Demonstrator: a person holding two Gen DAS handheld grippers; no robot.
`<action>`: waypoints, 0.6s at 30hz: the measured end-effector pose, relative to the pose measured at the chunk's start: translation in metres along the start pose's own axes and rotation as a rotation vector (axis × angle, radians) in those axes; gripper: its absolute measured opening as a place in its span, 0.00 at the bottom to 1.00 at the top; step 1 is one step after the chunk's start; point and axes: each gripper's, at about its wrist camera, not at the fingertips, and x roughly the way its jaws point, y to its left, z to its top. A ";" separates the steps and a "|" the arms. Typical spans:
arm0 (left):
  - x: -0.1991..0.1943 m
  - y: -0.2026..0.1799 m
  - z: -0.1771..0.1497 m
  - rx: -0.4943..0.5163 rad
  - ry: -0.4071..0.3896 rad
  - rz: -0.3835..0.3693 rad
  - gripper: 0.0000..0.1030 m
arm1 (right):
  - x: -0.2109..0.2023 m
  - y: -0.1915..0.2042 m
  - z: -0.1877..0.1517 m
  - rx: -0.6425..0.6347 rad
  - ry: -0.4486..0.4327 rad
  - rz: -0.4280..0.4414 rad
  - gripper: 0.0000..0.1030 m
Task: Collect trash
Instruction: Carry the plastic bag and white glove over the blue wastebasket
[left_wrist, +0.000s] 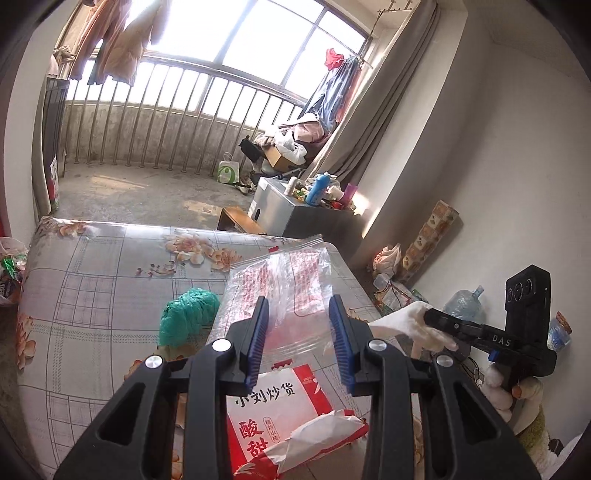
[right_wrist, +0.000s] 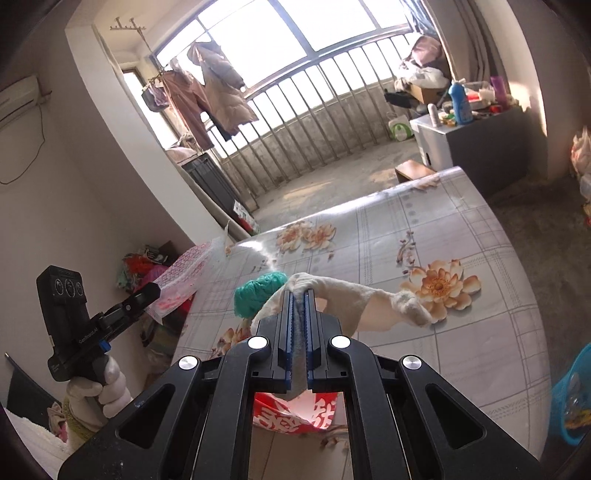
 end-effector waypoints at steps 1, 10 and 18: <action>0.001 -0.008 0.004 0.008 -0.001 -0.018 0.31 | -0.008 -0.004 0.000 0.012 -0.020 -0.001 0.04; 0.042 -0.114 0.028 0.139 0.044 -0.203 0.31 | -0.099 -0.073 -0.006 0.148 -0.210 -0.110 0.04; 0.139 -0.249 0.012 0.254 0.263 -0.415 0.32 | -0.181 -0.154 -0.040 0.324 -0.357 -0.315 0.04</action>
